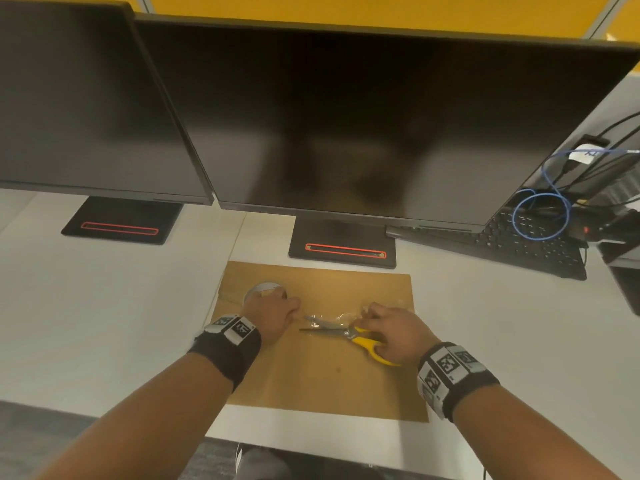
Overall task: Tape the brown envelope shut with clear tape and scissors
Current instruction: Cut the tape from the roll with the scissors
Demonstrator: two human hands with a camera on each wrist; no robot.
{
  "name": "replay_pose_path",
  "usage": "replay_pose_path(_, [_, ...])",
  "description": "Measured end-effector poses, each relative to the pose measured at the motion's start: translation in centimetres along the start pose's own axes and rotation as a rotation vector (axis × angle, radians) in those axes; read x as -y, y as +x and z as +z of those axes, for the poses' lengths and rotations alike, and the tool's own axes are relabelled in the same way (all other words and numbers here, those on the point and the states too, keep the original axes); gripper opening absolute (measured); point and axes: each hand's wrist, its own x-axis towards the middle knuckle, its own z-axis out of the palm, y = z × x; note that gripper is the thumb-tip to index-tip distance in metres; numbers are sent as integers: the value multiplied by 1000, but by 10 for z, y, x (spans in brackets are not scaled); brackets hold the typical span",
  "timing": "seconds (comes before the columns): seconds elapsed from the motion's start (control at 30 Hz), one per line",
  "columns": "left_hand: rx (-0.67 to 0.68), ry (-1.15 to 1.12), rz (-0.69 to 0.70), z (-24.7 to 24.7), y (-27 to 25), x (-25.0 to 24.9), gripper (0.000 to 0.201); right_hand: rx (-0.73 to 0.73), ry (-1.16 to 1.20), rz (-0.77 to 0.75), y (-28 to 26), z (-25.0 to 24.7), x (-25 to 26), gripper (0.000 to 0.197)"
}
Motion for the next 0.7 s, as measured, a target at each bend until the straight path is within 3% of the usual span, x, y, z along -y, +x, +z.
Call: replay_pose_path(0.7, [10, -4, 16, 4, 5, 2, 28, 19, -84, 9, 13, -9, 20, 55])
